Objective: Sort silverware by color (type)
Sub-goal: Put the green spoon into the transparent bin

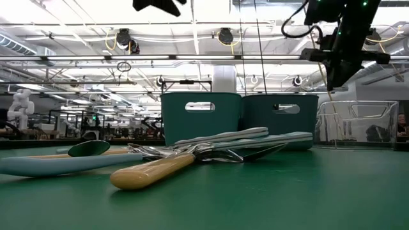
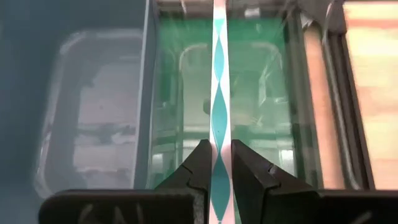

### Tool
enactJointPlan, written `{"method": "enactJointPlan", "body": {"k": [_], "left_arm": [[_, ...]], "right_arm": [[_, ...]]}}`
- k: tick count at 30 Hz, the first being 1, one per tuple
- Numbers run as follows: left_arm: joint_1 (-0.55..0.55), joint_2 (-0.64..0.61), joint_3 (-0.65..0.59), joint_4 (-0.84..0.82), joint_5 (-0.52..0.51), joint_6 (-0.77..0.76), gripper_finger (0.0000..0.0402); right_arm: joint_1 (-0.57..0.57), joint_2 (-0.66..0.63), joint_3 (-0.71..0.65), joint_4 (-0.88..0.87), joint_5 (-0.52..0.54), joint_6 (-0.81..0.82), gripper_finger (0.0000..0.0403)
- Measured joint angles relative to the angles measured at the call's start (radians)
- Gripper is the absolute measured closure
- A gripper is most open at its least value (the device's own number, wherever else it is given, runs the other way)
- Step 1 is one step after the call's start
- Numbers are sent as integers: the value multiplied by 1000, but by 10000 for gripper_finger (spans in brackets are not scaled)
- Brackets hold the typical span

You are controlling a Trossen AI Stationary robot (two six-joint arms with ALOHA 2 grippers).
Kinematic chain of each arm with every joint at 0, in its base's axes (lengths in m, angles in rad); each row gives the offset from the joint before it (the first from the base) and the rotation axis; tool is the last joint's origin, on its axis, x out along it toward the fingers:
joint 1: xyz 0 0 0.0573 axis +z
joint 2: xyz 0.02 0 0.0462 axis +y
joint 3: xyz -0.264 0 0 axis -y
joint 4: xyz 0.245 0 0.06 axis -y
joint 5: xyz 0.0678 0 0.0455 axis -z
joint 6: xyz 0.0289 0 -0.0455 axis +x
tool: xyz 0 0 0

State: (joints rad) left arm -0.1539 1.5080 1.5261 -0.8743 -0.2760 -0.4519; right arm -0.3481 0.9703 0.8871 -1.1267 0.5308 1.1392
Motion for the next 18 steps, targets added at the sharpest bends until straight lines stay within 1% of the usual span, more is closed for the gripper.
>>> {"method": "enactJointPlan", "body": {"k": [5,8,11,14,18], "left_arm": [[-8,34,-2,-6,33,-21,225],[-9,49,1,20,38,-24,225],[-8,53,-2,3,42,-21,225],[0,55,0,12,42,-17,225],[10,59,0,5,42,-19,225]], "right_arm": [[-31,4,-13,3,-10,-29,369],[-53,11,-21,3,-11,-75,369],[-71,22,-43,5,-11,-87,369],[-91,29,-84,41,-14,-130,369],[-122,40,-138,113,-56,-187,368]]}}
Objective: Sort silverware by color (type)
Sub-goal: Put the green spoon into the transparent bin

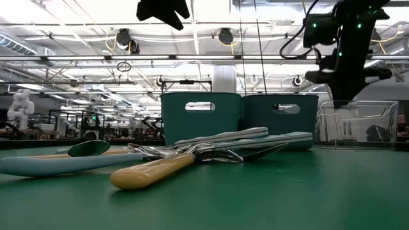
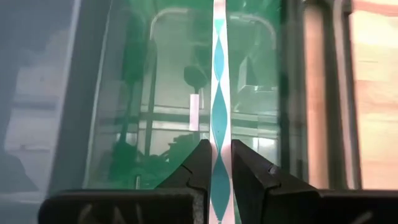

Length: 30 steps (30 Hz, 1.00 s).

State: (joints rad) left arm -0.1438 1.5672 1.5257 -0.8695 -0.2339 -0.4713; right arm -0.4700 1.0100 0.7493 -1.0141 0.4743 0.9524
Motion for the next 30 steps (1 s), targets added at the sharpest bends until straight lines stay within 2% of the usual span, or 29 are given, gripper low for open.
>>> {"method": "enactJointPlan", "body": {"k": [8,18,30], "left_arm": [[4,-1,0,0,9,-21,225],[53,-1,0,0,48,3,225],[71,-1,0,-1,80,-6,225]], "right_arm": [[-57,0,-59,86,-9,-100,367],[-92,0,-132,123,-91,-158,366],[-92,-2,-133,121,-116,-174,303]]}}
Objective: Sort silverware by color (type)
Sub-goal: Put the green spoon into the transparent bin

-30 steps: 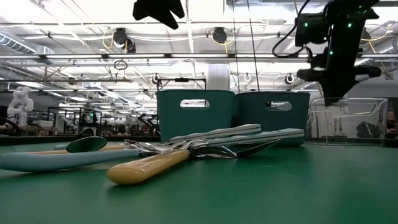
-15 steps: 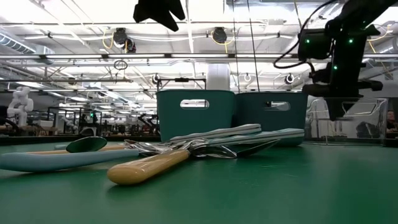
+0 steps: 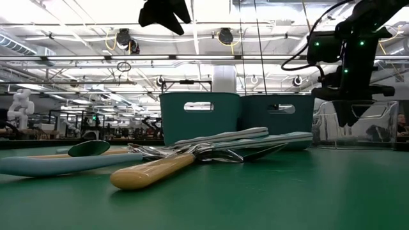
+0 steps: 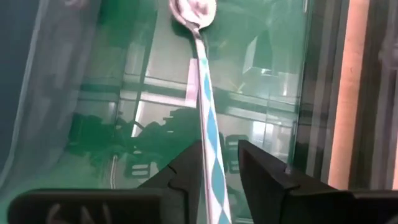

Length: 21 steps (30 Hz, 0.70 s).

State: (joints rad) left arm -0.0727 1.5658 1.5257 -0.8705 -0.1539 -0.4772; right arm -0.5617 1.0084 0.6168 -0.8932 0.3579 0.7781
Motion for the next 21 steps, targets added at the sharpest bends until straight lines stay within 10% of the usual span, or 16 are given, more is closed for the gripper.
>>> {"method": "enactJointPlan", "body": {"k": [21], "left_arm": [[-192,-11,0,-143,50,-350,225]], "right_arm": [[150,-24,570,-113,-234,-87,284]]}}
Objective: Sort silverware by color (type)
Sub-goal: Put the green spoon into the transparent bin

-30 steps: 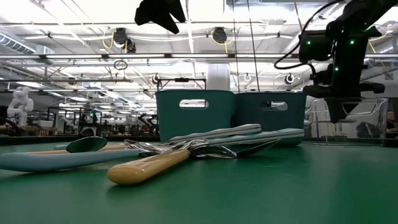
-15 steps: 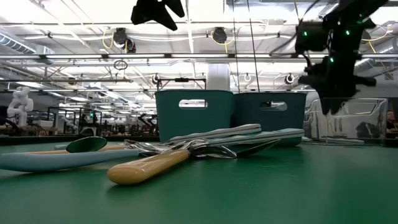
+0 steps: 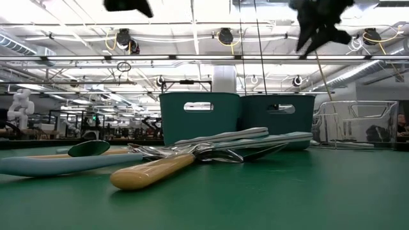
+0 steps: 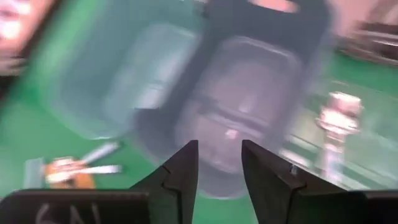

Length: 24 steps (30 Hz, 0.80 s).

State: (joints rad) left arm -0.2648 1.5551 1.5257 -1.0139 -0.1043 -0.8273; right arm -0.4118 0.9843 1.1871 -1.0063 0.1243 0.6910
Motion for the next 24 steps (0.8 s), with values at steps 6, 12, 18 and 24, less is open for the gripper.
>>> {"method": "enactJointPlan", "body": {"k": [6,12,18,24], "left_arm": [[-40,0,-1,-42,0,-20,225],[-103,28,-1,-32,-5,98,225],[-125,85,-1,31,-3,113,225],[-110,148,-1,299,-32,112,225]], "right_arm": [[168,-21,11,80,-50,44,284],[335,-11,11,104,-41,85,284],[476,39,11,122,-17,33,284],[567,111,10,106,-21,-86,284]]}}
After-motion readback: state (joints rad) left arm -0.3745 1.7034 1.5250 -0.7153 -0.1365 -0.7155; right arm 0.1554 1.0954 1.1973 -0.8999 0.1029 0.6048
